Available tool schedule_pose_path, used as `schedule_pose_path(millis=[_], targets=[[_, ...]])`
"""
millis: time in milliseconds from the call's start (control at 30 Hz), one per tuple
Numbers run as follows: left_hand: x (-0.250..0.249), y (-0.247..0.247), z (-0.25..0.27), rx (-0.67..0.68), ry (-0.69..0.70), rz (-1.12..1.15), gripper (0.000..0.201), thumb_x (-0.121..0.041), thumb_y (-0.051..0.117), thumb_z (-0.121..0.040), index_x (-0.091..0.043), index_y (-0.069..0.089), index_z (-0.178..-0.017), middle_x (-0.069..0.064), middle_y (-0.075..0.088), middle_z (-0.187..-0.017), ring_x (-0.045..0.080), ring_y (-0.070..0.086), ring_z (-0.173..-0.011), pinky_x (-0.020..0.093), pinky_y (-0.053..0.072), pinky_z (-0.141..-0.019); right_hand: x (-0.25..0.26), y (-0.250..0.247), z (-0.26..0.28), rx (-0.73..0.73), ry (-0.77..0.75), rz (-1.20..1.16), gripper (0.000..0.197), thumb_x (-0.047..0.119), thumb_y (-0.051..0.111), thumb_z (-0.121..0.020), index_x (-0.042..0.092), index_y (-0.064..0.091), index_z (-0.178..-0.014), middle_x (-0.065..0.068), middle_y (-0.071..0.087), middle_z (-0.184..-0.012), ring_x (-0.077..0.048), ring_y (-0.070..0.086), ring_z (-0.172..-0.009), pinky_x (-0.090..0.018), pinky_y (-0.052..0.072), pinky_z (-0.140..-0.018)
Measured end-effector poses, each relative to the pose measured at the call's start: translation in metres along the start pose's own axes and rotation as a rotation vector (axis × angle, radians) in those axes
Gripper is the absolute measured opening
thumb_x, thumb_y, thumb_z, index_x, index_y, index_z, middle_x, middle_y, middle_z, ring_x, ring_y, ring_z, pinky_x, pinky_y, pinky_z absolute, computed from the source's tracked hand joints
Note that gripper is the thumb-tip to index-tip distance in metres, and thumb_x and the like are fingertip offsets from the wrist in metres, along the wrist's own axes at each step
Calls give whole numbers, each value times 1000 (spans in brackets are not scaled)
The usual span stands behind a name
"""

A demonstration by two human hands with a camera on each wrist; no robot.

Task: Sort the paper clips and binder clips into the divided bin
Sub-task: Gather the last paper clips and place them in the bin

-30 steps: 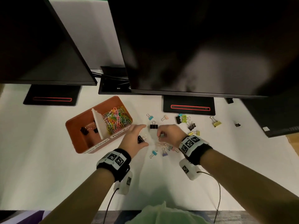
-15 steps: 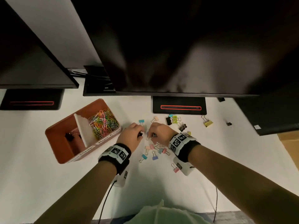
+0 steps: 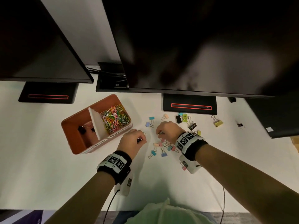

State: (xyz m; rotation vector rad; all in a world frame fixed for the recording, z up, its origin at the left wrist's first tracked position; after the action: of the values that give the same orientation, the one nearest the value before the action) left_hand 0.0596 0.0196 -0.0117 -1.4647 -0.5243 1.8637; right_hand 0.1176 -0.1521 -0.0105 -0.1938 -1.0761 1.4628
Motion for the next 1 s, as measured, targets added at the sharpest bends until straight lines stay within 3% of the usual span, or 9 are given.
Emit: schedule_pose_path(millis=[200, 300, 400, 500, 600, 667, 800, 900, 1000], targets=[[-15, -48, 38, -119, 159, 100, 6, -14, 73, -77, -15, 66, -77, -4, 61, -82, 6, 56, -74, 9, 43, -69, 29, -10, 12, -113, -108, -9, 19, 14, 56, -90, 12, 68, -105, -7, 65, -111, -23, 59, -103, -30, 46, -93], [-9, -92, 53, -253, 169, 121, 8, -16, 75, -74, -15, 67, -76, -8, 62, -80, 3, 57, -78, 8, 41, -71, 64, -21, 14, -204, -224, -74, 15, 13, 60, -87, 13, 70, -98, -6, 67, -105, -21, 61, -97, -29, 47, -90], [17, -137, 62, -334, 21, 102, 10, -17, 74, -75, -21, 66, -74, -6, 65, -80, 9, 60, -78, 24, 48, -73, 117, -28, 4, -264, -342, -120, 13, 13, 63, -86, 13, 70, -96, -5, 67, -103, -18, 59, -95, -23, 42, -86], [47, -164, 61, -330, -150, 201, 12, -27, 60, -87, -26, 65, -76, -5, 69, -83, 10, 63, -79, 32, 51, -78, 169, -24, -18, -261, -380, -149, 14, 16, 64, -85, 15, 69, -97, -4, 67, -106, -18, 58, -98, -31, 46, -92], [57, -177, 59, -221, -296, 447, 39, -51, 35, -94, -27, 64, -102, -6, 67, -105, 14, 62, -100, 34, 48, -90, 204, -14, -38, -219, -365, -202, 21, 18, 67, -83, 13, 65, -104, -7, 67, -109, -22, 61, -100, -37, 48, -93], [54, -182, 60, -161, -337, 525, 52, -59, 26, -92, -26, 60, -116, -6, 62, -115, 14, 57, -107, 31, 44, -92, 213, -9, -42, -208, -357, -216, 29, 24, 68, -83, 14, 62, -110, -7, 67, -108, -22, 63, -97, -39, 51, -91], [39, -182, 64, -162, -193, 448, 56, -62, 25, -90, -27, 61, -115, -11, 63, -114, 2, 58, -107, 28, 44, -93, 188, -14, -28, -273, -373, -199, 29, 35, 63, -85, 20, 60, -110, 1, 62, -110, -14, 61, -93, -31, 52, -86], [19, -162, 59, -133, -23, 349, 36, -46, 37, -95, -23, 63, -105, -6, 67, -104, 6, 62, -98, 31, 49, -89, 134, -24, -7, -339, -320, -204, 25, 33, 63, -86, 21, 63, -108, 2, 62, -107, -12, 59, -86, -29, 52, -83], [-3, -121, 47, -17, 90, 243, 18, -30, 53, -92, -23, 62, -106, -7, 65, -103, 5, 60, -94, 21, 49, -83, 68, -28, 13, -341, -148, -128, 29, 34, 64, -86, 23, 62, -112, 2, 60, -111, -12, 56, -92, -34, 51, -88]])
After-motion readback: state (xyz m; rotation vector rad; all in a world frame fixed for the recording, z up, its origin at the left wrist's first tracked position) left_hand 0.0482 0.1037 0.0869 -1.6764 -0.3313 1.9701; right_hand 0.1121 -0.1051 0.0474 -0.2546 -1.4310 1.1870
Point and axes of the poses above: each hand's wrist, its own z-axis away from the middle knuckle, its own y-axis out of the palm, x = y × z, the point moved 2 cm from there along -z, towards the middle knuckle
